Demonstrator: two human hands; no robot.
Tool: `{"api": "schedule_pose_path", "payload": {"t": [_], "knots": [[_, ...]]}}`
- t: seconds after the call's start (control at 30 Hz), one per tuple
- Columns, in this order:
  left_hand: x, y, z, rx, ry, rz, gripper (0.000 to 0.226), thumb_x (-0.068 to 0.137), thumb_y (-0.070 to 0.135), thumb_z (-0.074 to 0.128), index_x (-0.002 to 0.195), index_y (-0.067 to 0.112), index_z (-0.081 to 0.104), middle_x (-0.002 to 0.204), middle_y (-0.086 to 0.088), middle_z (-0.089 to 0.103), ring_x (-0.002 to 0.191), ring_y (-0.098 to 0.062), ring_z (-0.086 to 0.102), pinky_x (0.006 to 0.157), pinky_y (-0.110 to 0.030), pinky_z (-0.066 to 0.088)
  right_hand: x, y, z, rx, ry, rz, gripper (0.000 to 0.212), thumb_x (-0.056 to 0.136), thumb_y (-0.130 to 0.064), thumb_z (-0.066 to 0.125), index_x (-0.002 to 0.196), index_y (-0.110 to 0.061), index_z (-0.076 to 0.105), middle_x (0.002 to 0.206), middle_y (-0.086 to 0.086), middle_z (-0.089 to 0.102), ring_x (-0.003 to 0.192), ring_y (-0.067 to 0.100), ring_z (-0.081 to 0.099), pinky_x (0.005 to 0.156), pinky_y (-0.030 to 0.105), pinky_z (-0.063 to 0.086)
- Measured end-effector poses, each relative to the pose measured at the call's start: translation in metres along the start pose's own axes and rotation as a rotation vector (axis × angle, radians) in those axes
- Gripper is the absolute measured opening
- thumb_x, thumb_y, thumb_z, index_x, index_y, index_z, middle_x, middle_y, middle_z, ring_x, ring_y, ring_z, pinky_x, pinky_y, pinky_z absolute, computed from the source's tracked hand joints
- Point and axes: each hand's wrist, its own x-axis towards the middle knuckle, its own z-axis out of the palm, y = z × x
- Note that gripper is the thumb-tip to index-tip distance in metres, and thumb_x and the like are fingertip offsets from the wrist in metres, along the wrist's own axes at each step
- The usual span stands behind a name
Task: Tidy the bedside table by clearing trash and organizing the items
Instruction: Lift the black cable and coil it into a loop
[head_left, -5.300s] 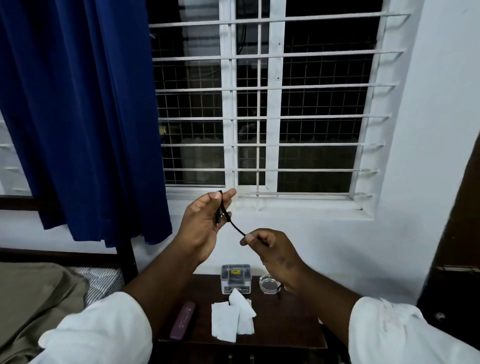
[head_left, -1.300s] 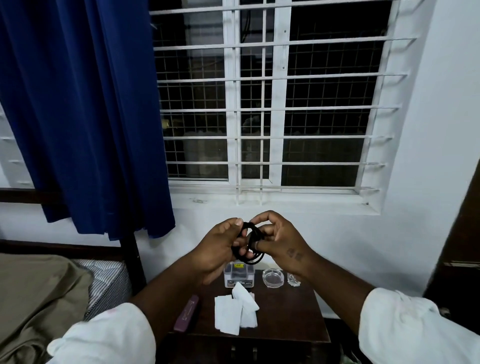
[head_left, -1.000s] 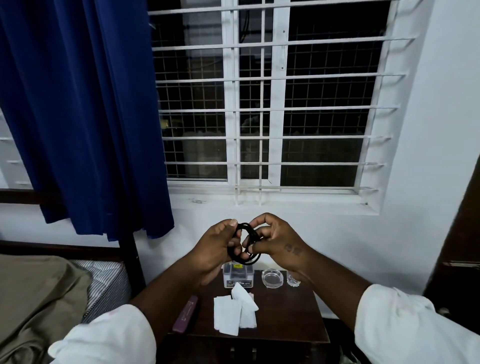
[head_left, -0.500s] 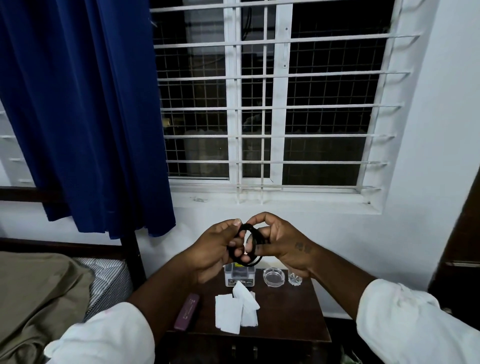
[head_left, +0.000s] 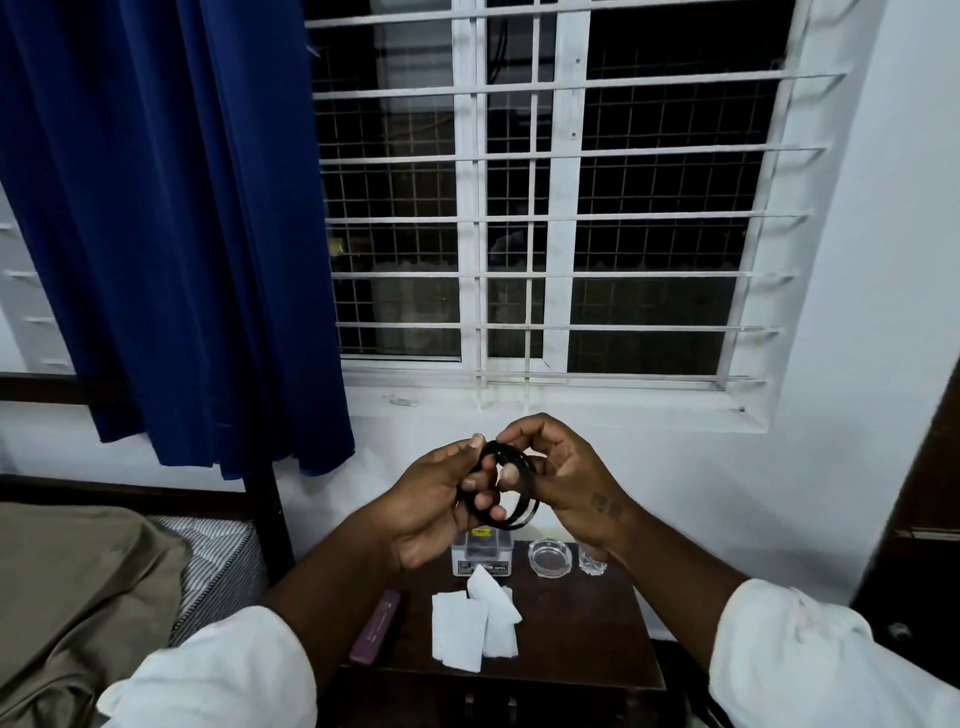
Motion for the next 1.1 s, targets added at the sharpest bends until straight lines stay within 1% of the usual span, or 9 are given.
{"api": "schedule_pose_path", "payload": {"t": [0.13,0.33,0.4,0.5,0.6,0.73,0.87,0.97,1.1], "knots": [[0.0,0.005,-0.007,-0.067,0.051,0.025,0.03,0.105,0.03,0.047,0.086,0.009,0.057,0.061,0.001,0.032,0.053,-0.014,0.04,0.059,-0.032,0.054,-0.004,0.002,-0.001,0.247,0.039,0.059,0.036,0.079,-0.037,0.079,0.103,-0.011,0.075,0.103,0.009,0.074,0.094,0.024,0.071,0.084,0.032,0.056],[0.0,0.003,-0.006,-0.076,0.079,0.056,0.033,0.105,0.033,0.048,0.084,0.009,0.058,0.06,0.0,0.032,0.052,-0.015,0.041,0.06,-0.033,0.055,-0.012,0.014,0.004,0.581,0.082,0.199,0.022,0.087,-0.013,0.07,0.108,-0.007,0.072,0.114,0.016,0.072,0.101,0.026,0.071,0.085,0.034,0.059],[0.0,0.003,-0.005,-0.063,0.091,0.071,0.035,0.103,0.037,0.051,0.082,0.01,0.059,0.06,0.0,0.032,0.051,-0.014,0.041,0.06,-0.032,0.054,-0.016,0.019,0.011,0.658,0.123,0.242,0.017,0.086,-0.005,0.066,0.101,-0.006,0.073,0.115,0.02,0.072,0.1,0.028,0.072,0.084,0.035,0.06],[0.001,0.001,-0.007,-0.008,0.127,0.105,0.034,0.1,0.041,0.056,0.08,0.012,0.058,0.058,0.001,0.032,0.051,-0.014,0.041,0.058,-0.031,0.053,-0.02,0.027,0.022,0.53,0.245,0.258,0.014,0.086,-0.001,0.066,0.091,-0.011,0.074,0.11,0.02,0.074,0.094,0.026,0.074,0.076,0.032,0.06],[0.003,0.001,-0.009,0.086,0.14,0.136,0.033,0.097,0.041,0.059,0.08,0.013,0.056,0.057,0.001,0.032,0.051,-0.014,0.042,0.059,-0.033,0.054,-0.02,0.03,0.025,0.332,0.342,0.231,0.014,0.085,0.0,0.07,0.092,-0.012,0.07,0.102,0.02,0.076,0.087,0.026,0.074,0.07,0.03,0.06],[0.005,-0.002,-0.013,0.129,0.14,0.158,0.033,0.097,0.041,0.059,0.078,0.014,0.06,0.058,-0.001,0.042,0.055,-0.017,0.052,0.065,-0.034,0.058,-0.016,0.027,0.024,0.174,0.302,0.181,0.018,0.088,-0.004,0.07,0.103,-0.009,0.061,0.099,0.022,0.075,0.082,0.026,0.074,0.07,0.031,0.06],[0.007,-0.006,-0.017,0.171,0.187,0.167,0.036,0.1,0.041,0.054,0.076,0.018,0.065,0.063,-0.002,0.053,0.062,-0.018,0.06,0.069,-0.03,0.058,-0.014,0.028,0.022,0.11,0.299,0.165,0.02,0.088,-0.005,0.072,0.103,-0.005,0.059,0.096,0.023,0.076,0.081,0.029,0.073,0.07,0.037,0.059],[0.009,-0.012,-0.022,0.301,0.227,0.168,0.034,0.103,0.038,0.05,0.086,0.013,0.064,0.067,-0.003,0.055,0.065,-0.018,0.059,0.074,-0.035,0.053,-0.013,0.032,0.021,0.086,0.333,0.194,0.019,0.087,-0.001,0.072,0.101,-0.004,0.059,0.092,0.022,0.076,0.079,0.029,0.074,0.07,0.038,0.061],[0.012,-0.021,-0.032,0.521,0.349,0.154,0.029,0.105,0.03,0.049,0.098,0.011,0.07,0.077,-0.003,0.066,0.074,-0.016,0.064,0.069,-0.025,0.054,-0.01,0.044,0.022,0.012,0.407,0.229,0.016,0.086,0.0,0.072,0.097,-0.004,0.06,0.087,0.021,0.076,0.075,0.029,0.074,0.069,0.038,0.062]]}}
